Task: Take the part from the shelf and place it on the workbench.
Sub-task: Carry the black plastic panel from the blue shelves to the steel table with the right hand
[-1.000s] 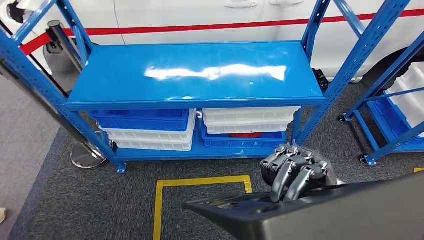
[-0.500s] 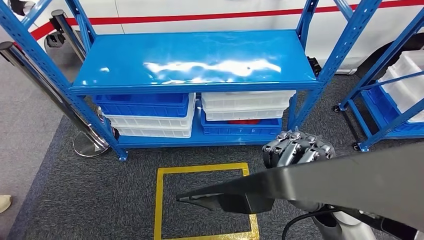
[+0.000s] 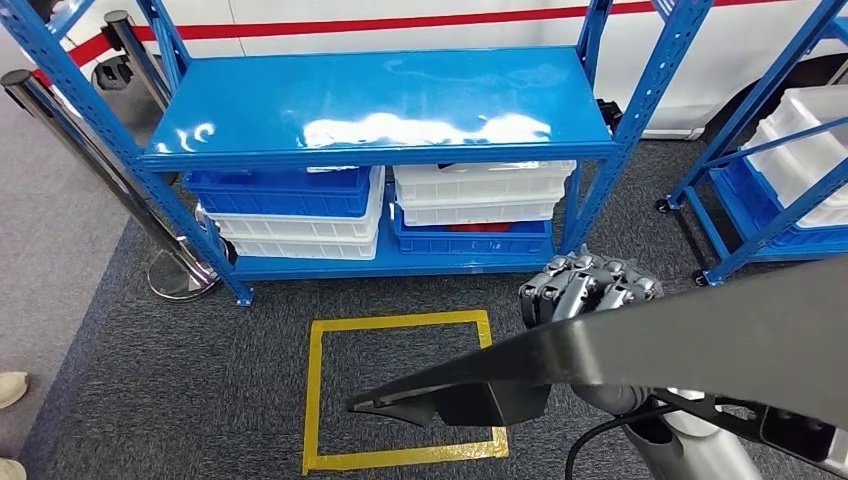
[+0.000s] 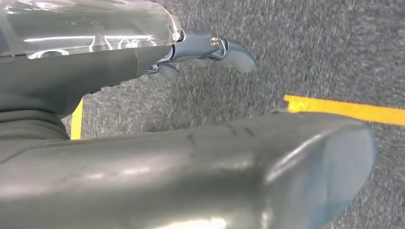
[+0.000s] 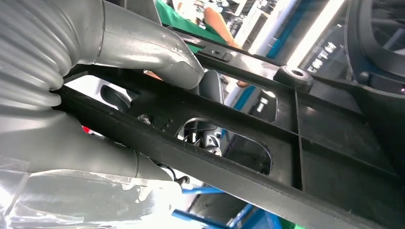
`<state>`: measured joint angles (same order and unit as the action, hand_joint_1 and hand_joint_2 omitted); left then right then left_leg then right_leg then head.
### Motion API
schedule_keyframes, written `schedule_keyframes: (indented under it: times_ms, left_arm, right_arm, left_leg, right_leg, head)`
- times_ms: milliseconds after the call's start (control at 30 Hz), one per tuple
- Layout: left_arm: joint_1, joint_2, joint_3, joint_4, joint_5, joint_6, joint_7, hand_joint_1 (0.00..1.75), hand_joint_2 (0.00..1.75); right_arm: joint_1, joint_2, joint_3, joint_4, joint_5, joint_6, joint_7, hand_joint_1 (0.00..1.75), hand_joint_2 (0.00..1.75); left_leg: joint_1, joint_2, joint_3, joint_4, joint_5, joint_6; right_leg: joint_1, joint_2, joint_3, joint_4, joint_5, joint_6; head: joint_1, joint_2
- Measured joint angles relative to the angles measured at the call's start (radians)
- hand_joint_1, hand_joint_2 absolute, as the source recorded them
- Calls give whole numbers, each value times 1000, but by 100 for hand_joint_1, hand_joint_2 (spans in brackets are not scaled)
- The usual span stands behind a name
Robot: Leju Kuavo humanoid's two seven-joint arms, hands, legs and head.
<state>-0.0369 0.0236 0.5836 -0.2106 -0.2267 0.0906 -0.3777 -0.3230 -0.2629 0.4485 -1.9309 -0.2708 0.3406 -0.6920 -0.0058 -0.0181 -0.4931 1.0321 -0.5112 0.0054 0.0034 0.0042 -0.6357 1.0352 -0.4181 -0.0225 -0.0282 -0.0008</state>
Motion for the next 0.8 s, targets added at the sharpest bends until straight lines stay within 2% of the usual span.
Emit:
schedule_keyframes:
  times_ms: [33, 100, 133, 200, 267, 300, 333, 367, 433, 500, 533, 567, 633, 700, 767, 800]
  left_arm:
    - [0, 1, 4, -1, -1, 8, 9, 0, 0]
    - [2, 2, 14, -1, 0, 23, 31, 0, 0]
    - [3, 2, 19, -1, 1, 28, 41, 0, 0]
    - [2, 3, 30, -1, 2, 37, 62, 0, 0]
    - [2, 5, 39, -1, -1, 43, 78, 0, 0]
    - [2, 7, 43, -1, -5, 44, 84, 0, 0]
    - [2, 8, 45, -1, -9, 45, 88, 0, 0]
    - [2, 10, 47, -1, -12, 46, 90, 0, 0]
    - [2, 11, 49, -1, -17, 46, 90, 0, 0]
    - [2, 13, 52, -2, -22, 46, 90, 0, 0]
    - [2, 14, 53, -2, -25, 47, 90, 0, 0]
    - [3, 15, 54, -2, -27, 49, 90, 0, 0]
    - [1, 15, 55, -2, -34, 58, 90, 0, 0]
    - [-2, 15, 55, -2, -40, 71, 88, 0, 0]
    - [-2, 15, 57, -2, -40, 84, 82, 0, 0]
    - [0, 14, 59, -2, -39, 91, 76, 0, 0]
  right_arm:
    - [-3, -2, 6, 0, 2, 0, 0, 171, 175]
    - [-4, -4, 20, 0, 10, 3, -1, 171, 175]
    - [-6, -4, 28, 0, 13, 3, 0, 171, 175]
    - [-12, -4, 43, 2, 16, 4, 0, 171, 175]
    - [-19, -5, 59, 7, 14, 6, 2, 171, 175]
    - [-23, -8, 65, 11, 10, 8, 4, 171, 175]
    - [-27, -12, 71, 15, 7, 11, 5, 171, 175]
    - [-31, -16, 74, 18, 4, 13, 6, 171, 175]
    - [-37, -24, 79, 23, 2, 18, 7, 171, 175]
    - [-41, -28, 85, 25, 3, 18, 7, 171, 175]
    - [-42, -29, 89, 26, 5, 17, 7, 171, 175]
    - [-41, -29, 93, 27, 9, 15, 8, 171, 175]
    - [-42, -30, 100, 31, 13, 12, 9, 171, 175]
    - [-45, -31, 104, 36, 14, 11, 7, 171, 175]
    - [-42, -32, 107, 41, 15, 14, 2, 171, 175]
    - [-34, -33, 107, 43, 19, 19, 1, 171, 175]
  left_leg:
    - [-2, -3, 14, -28, -8, 2]
    - [-1, 9, 14, -46, 0, 7]
    - [1, 17, 12, -51, 7, 11]
    - [5, 34, 7, -58, 20, 19]
    - [4, 50, -3, -56, 26, 23]
    - [4, 58, -8, -54, 28, 22]
    - [5, 65, -12, -50, 28, 22]
    - [5, 71, -15, -48, 29, 21]
    - [6, 82, -17, -41, 26, 17]
    - [3, 94, -20, -33, 20, 7]
    - [1, 102, -21, -29, 18, 2]
    - [-2, 111, -23, -27, 17, -3]
    - [-2, 125, -24, -24, 12, -12]
    - [4, 92, -39, 14, -20, -22]
    - [9, 44, -87, 124, -82, -28]
    - [9, 34, -119, 192, -110, -29]
  right_leg:
    - [-1, 2, -3, -1, 7, 6]
    - [-2, 7, -7, 0, 16, 17]
    - [-2, 8, -13, 12, 6, 22]
    - [-5, 7, -47, 89, -49, 30]
    - [-11, 5, -97, 213, -113, 39]
    - [-14, 3, -109, 253, -125, 43]
    - [-17, 1, -109, 266, -123, 46]
    - [-19, -2, -99, 256, -111, 48]
    - [-21, -19, -42, 164, -65, 49]
    - [-14, -60, 18, 55, -36, 40]
    - [-10, -75, 33, 20, -31, 32]
    - [-5, -79, 33, 11, -36, 24]
    - [-5, -59, 27, 5, -31, 10]
    - [-7, -37, 25, 0, -25, -2]
    - [-9, -17, 23, -2, -21, -10]
    - [-8, -5, 22, -1, -20, -12]
  head:
    - [0, 0]
    - [0, 0]
    - [1, 0]
    - [2, 0]
    - [3, 0]
    - [3, 0]
    - [3, 0]
    - [3, 0]
    - [3, 0]
    - [3, 0]
    - [2, 0]
    - [2, 0]
    - [1, 0]
    - [1, 0]
    - [0, 0]
    - [0, 0]
